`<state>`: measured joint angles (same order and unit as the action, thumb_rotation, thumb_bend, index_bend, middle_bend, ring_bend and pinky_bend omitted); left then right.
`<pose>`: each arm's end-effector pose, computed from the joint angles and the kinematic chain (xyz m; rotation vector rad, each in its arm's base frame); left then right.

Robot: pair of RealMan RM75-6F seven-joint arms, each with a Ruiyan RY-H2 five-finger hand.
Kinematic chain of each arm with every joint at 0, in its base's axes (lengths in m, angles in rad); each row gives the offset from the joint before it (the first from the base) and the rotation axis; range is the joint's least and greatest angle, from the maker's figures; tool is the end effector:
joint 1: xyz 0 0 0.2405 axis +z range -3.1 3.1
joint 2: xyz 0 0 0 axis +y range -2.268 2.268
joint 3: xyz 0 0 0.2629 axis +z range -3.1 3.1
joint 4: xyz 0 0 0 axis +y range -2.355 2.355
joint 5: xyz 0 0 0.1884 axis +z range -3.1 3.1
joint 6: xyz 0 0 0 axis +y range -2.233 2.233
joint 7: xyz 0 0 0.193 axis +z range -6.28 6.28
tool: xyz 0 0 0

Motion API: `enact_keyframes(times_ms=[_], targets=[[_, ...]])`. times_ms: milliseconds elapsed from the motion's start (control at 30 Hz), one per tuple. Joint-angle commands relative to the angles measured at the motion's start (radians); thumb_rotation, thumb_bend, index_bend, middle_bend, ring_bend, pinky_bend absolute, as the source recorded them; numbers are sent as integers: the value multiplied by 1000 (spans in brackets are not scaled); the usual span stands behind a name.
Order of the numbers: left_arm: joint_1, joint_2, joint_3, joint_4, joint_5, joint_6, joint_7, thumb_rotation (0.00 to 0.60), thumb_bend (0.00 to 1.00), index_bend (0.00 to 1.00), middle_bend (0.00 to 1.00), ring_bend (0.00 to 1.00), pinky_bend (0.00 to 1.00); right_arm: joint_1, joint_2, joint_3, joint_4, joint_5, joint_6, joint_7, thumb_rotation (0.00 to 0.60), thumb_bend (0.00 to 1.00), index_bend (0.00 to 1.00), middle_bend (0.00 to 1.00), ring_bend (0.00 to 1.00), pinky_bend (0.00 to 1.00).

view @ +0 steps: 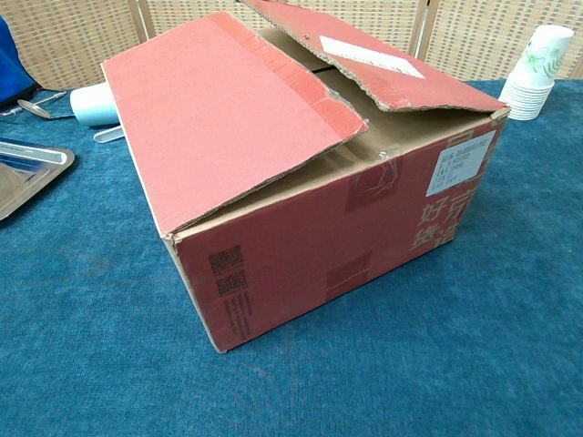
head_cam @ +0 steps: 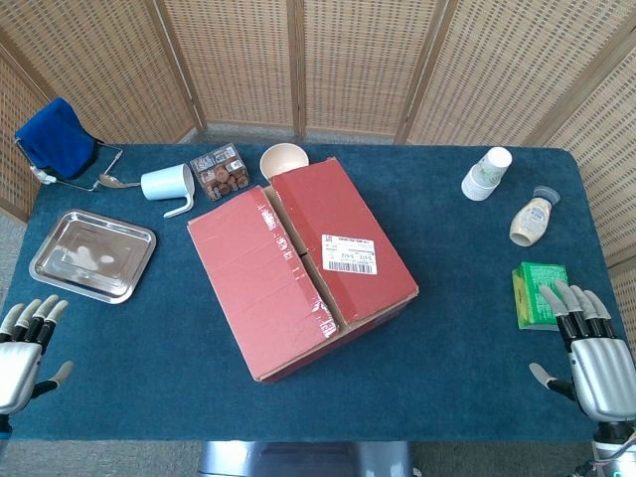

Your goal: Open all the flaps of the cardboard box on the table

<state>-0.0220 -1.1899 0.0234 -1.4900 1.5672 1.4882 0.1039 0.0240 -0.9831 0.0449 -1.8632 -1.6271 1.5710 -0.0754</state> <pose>-0.3331 0.1949 0.1515 -1.4956 -0.8462 -0.7333 -0.2534 -0.2066 0.2102 1.4028 -0.8555 1.0162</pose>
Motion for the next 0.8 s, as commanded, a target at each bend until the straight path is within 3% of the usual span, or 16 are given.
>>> enact_keyframes(times_ms=[33,533,800], targets=[[-1,1,1,-1,-1,-1,-1,600,133,39,0,0,0,1,-1,0,2,-1,-2,1,600,82,0,0,0,0],[5,12,8,-33,18,25,15,600,135,39,0,0,0,40,-50,9,43,-46,-18,64,600,81,0,0,0,0],[-6,-12,6,-14,-1,-2,41,600,134,39,0,0,0,154,-175,41,118,-129,-77,138,600,76,0,0,0,0]])
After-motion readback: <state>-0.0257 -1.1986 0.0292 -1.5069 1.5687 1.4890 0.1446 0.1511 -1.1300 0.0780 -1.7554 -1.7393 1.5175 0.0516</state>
